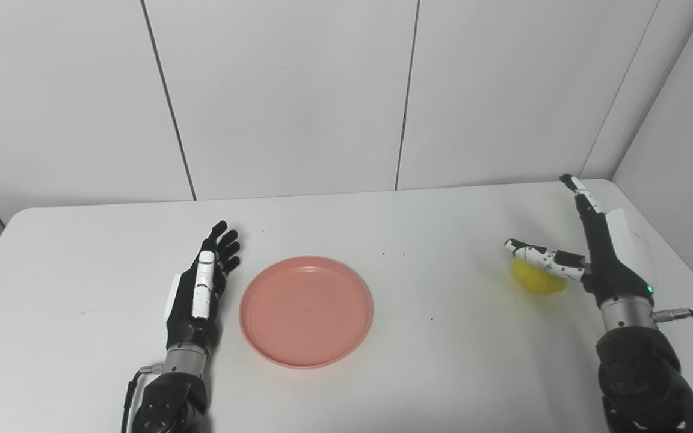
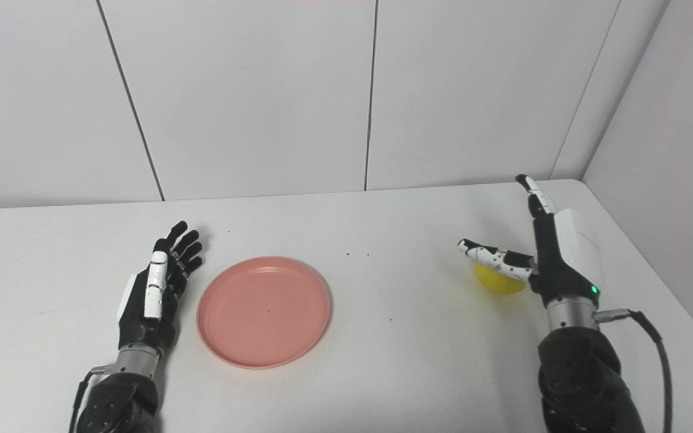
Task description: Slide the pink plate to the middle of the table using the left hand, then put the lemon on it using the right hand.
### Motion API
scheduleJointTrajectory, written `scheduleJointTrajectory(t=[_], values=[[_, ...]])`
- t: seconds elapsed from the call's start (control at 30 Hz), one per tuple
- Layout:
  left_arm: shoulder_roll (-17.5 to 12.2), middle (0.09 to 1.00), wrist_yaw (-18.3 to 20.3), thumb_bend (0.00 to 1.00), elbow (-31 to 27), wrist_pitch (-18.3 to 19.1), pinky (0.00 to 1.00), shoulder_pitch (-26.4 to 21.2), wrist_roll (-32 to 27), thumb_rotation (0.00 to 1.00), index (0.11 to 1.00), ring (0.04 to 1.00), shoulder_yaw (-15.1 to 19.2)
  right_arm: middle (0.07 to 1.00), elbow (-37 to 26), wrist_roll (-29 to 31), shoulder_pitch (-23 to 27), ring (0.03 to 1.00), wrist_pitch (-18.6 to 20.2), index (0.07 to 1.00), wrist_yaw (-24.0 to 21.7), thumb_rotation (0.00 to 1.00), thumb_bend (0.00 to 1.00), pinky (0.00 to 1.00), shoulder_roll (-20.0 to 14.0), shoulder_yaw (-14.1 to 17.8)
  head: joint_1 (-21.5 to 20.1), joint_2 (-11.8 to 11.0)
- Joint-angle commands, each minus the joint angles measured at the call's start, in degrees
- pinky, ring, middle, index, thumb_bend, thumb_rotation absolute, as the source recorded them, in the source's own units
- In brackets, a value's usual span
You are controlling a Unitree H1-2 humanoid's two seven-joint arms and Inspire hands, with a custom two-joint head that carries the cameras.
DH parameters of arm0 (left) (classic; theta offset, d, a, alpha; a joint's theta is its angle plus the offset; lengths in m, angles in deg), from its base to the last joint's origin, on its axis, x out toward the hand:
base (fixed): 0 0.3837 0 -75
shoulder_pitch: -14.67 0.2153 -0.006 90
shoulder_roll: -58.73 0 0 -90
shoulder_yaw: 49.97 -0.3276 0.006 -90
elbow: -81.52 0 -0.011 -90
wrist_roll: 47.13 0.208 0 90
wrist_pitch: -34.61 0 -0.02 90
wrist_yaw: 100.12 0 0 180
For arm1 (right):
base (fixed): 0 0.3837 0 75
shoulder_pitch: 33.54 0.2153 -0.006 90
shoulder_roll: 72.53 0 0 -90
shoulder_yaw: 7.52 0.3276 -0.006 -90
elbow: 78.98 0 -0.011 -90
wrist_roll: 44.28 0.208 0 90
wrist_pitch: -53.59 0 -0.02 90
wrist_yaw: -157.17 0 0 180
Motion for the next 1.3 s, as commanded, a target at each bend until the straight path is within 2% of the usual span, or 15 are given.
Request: scheduleJointTrajectory(t=[0.0,0.1,0.3,0.53,1.07,1.27], values=[[-0.59,0.898,1.34,0.5,-1.09,0.08,0.9,-0.5,-1.01,1.0,0.882,0.898,0.12,0.907,-0.21,-1.6,2.17,0.881,1.24,0.889,-0.4,0.27,0.87,0.78,-1.98,-0.17,-0.79,-0.33],[-1.21,0.897,2.29,0.5,-1.18,0.43,0.89,-0.54,-1.47,1.0,0.883,0.896,-0.01,0.911,0.73,-2.76,2.69,0.885,2.64,0.897,-2.6,0.21,0.92,0.78,-2.63,-0.72,-2.46,-0.09],[-1.92,0.898,3.83,0.52,0.2,-0.47,0.89,-1.0,-2.9,1.0,0.882,0.9,0.57,0.895,3.16,-5.05,3.92,0.877,2.88,0.88,-5.92,0.17,0.96,0.78,-2.46,-0.91,-5.16,-0.47],[-2.61,0.905,5.85,0.55,1.16,-0.43,0.89,-1.3,-4.59,1.0,0.896,0.903,1.08,0.908,5.52,-7.62,5.79,0.884,2.91,0.9,-11.08,0.14,0.94,0.79,-0.38,0.55,-6.05,0.05],[-3.37,0.91,6.73,0.53,0.63,-0.12,0.9,-1.21,-4.84,1.0,0.901,0.906,1.02,0.906,11.52,-9.33,6.99,0.882,2.9,0.897,-13.06,0.13,0.91,0.78,-0.15,-1.59,-6.54,0.34],[-3.18,0.909,6.27,0.53,-0.26,0.55,0.9,-0.96,-4.56,1.0,0.901,0.905,0.87,0.903,12.69,-10.36,7.07,0.865,2.9,0.889,-13.73,0.06,0.86,0.75,-0.56,-2.0,-6.31,0.51]])
